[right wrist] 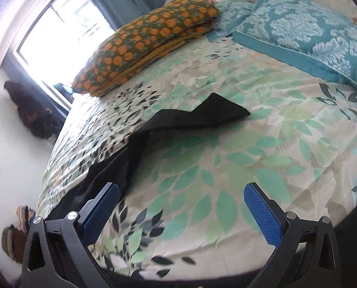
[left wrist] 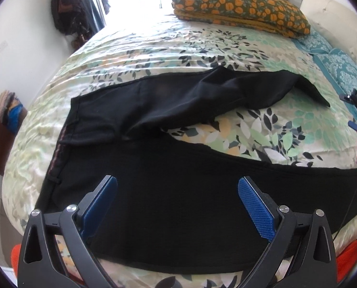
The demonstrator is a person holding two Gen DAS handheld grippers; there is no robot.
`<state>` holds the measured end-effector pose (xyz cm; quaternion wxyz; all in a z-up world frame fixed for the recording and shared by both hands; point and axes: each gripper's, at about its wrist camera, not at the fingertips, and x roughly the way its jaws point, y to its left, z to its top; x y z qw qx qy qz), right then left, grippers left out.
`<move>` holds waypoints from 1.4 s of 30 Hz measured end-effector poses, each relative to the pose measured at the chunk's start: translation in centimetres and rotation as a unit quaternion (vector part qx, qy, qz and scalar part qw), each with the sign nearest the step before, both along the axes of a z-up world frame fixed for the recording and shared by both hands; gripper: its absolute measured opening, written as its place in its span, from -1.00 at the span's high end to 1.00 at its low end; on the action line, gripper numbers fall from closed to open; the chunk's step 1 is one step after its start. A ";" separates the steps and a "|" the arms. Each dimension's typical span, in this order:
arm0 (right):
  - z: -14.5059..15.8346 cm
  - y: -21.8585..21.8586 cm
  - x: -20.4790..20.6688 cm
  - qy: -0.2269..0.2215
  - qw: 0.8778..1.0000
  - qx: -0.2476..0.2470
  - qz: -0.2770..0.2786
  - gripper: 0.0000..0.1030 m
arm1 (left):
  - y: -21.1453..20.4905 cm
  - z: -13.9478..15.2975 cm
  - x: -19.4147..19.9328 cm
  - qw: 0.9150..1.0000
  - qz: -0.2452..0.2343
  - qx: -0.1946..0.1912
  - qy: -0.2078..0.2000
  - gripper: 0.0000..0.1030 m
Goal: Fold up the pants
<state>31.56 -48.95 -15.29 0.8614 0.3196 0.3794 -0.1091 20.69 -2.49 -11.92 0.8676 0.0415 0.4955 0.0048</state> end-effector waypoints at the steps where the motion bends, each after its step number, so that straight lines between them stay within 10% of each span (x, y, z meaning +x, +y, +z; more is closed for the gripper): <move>1: -0.7 -1.7 1.5 0.000 1.000 0.015 -0.010 -1.00 | 0.2 -0.7 0.1 1.000 0.005 0.001 0.009 -0.97; 11: -7.0 -9.9 11.3 0.066 0.988 0.078 -0.113 -0.71 | -0.5 -3.2 0.7 0.999 0.009 0.007 0.036 -0.97; 12: -6.8 -9.9 11.9 0.072 0.990 0.062 -0.103 -0.50 | -0.7 -3.2 0.7 0.999 0.007 0.009 0.037 -0.97; 13: -6.2 -9.6 12.7 0.084 0.992 0.029 -0.084 0.44 | -0.8 -3.3 0.7 0.999 0.004 0.010 0.040 -0.97; 14: -5.3 -9.4 13.4 0.090 0.994 -0.008 -0.065 0.62 | -0.9 -3.4 0.7 0.999 0.002 0.010 0.043 -0.97; 20: 0.0 -9.4 12.3 0.055 0.970 -0.234 -0.015 0.62 | -1.4 -4.1 0.3 0.998 -0.007 -0.004 0.054 -0.97; 29: -5.7 -12.8 8.6 0.140 0.964 -0.225 -0.033 0.54 | -1.8 -4.3 1.6 0.997 -0.035 0.001 0.063 -0.97; 32: -4.9 -13.6 8.0 0.146 0.966 -0.210 -0.046 -0.59 | 1.4 -3.4 4.6 0.999 -0.009 -0.006 0.040 -0.97; 35: -1.5 -12.3 6.5 0.116 0.954 -0.265 -0.083 -0.70 | 5.2 -2.3 9.0 0.999 0.043 0.001 -0.002 -0.97; 42: -1.0 2.7 11.0 0.038 0.976 -0.148 0.154 -0.70 | 4.4 -6.2 18.5 0.999 0.049 -0.002 -0.023 -0.97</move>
